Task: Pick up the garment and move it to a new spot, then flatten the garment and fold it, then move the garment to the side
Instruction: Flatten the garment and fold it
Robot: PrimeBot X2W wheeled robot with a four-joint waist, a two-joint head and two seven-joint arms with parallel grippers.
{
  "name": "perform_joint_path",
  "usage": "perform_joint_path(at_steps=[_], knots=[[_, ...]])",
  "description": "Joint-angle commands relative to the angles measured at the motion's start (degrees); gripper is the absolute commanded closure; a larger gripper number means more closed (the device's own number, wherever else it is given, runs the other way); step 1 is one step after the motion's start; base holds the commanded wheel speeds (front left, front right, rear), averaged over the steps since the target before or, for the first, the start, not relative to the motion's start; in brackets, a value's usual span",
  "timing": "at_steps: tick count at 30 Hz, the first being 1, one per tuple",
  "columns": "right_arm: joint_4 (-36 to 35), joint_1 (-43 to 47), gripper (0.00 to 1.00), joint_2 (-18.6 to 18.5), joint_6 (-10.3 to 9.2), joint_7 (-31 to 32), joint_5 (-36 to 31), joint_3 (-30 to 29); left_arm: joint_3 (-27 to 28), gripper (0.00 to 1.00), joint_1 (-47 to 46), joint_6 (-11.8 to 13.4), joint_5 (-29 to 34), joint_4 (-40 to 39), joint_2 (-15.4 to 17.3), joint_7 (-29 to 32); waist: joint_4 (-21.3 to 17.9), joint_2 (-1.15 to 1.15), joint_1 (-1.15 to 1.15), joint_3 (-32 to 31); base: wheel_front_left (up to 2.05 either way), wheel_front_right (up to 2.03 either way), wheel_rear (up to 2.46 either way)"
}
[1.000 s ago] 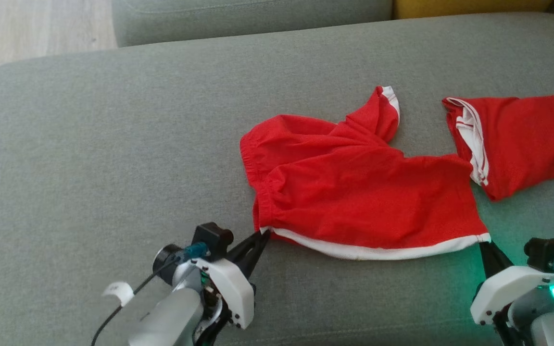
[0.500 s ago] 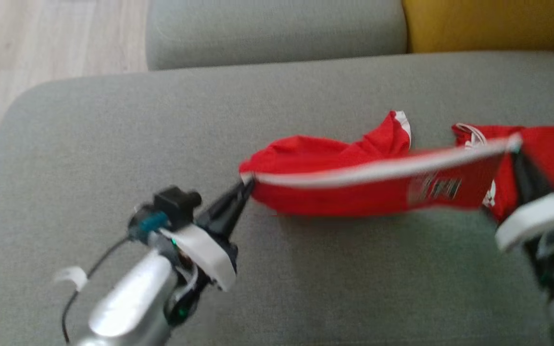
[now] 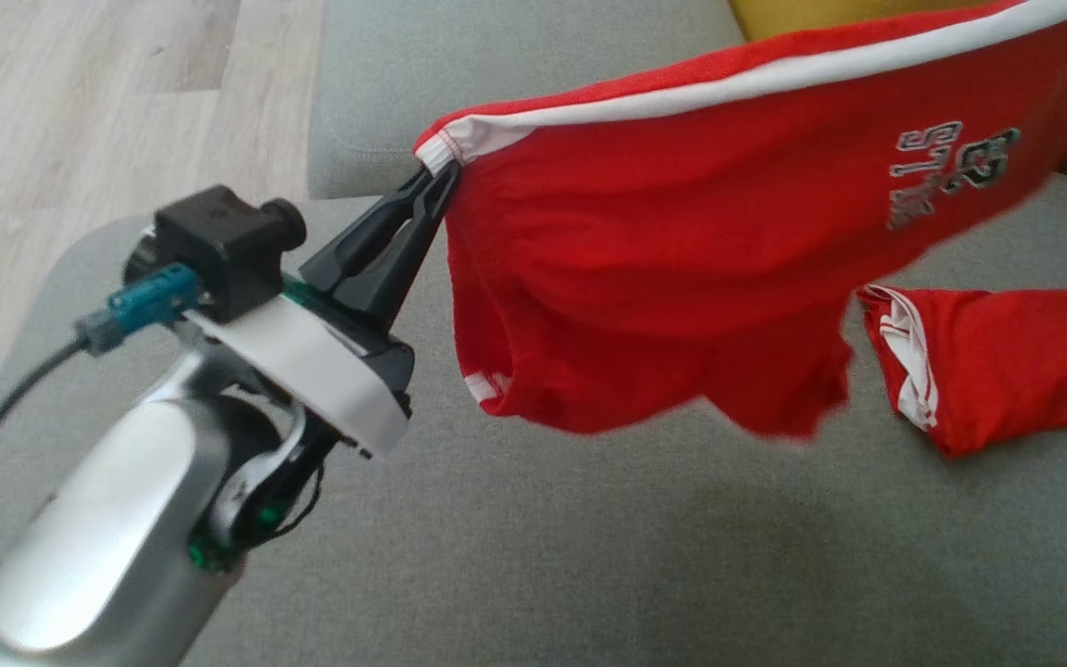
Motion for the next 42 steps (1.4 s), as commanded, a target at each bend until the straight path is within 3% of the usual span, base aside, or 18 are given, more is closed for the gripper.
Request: perform_joint_path(at_steps=[1,3,6,13,18,22,25,29,34,42], knots=[[-2.35,-1.68,1.0,-0.76,-0.05,0.92,-0.12,0.39,3.47,1.0,-2.95,0.62,-0.27,-2.29,2.2,1.11,-0.02,0.0,0.0,0.01,0.0,0.0,0.0],[-5.83,-1.37,1.0,0.14,-0.05,5.04,0.26,-0.42,4.29,1.0,-3.54,2.28,-0.58,-7.6,4.52,6.14,-0.16,0.0,0.0,0.66,0.0,0.0,0.0],[-7.26,-2.14,1.0,0.1,-0.05,8.1,0.17,-0.23,4.71,1.0,-4.8,2.98,-0.82,-9.51,5.86,9.54,-0.18,0.0,0.0,2.33,0.0,0.0,0.0],[0.12,-15.12,1.0,-0.85,-0.05,10.34,4.08,5.06,5.25,1.0,-14.57,-0.97,-2.41,1.53,5.12,11.65,-0.32,0.0,0.0,12.34,0.0,0.0,0.0],[13.52,-32.19,1.0,-1.18,-0.05,4.1,3.42,12.26,6.23,1.0,-29.28,-4.78,1.16,16.99,3.04,6.96,-0.38,0.0,0.0,21.01,0.0,0.0,0.0],[25.59,-45.55,1.0,1.12,-0.05,-5.45,0.66,12.55,6.79,1.0,-41.28,-5.54,6.46,28.13,0.99,-1.3,0.09,0.0,0.0,25.71,0.0,0.0,0.0],[34.15,-50.17,1.0,4.33,-0.05,-11.84,-0.19,12.07,5.96,1.0,-46.13,-6.45,9.25,35.55,-0.49,-7.88,0.43,0.0,0.0,27.3,0.0,0.0,0.0],[43.78,-49.13,1.0,7.44,-0.05,-15.49,1.25,16.2,2.56,1.0,-46.59,-8.02,11.89,44.41,-2.0,-13.07,0.84,0.0,0.0,28.19,0.0,0.0,0.0],[52.45,-42.9,1.0,8.2,-0.05,-16.43,5.06,24.62,-3.5,1.0,-41.52,-9.83,13.81,52.49,-3.61,-16.54,1.67,0.0,0.0,28.27,0.0,0.0,0.0],[57.04,-33.88,1.0,6.22,-0.05,-14.35,13.34,36.17,-12.31,1.0,-31.08,-10.78,15.15,59.42,-4.07,-18.47,2.72,0.0,0.0,25.05,0.0,0.0,0.0]])
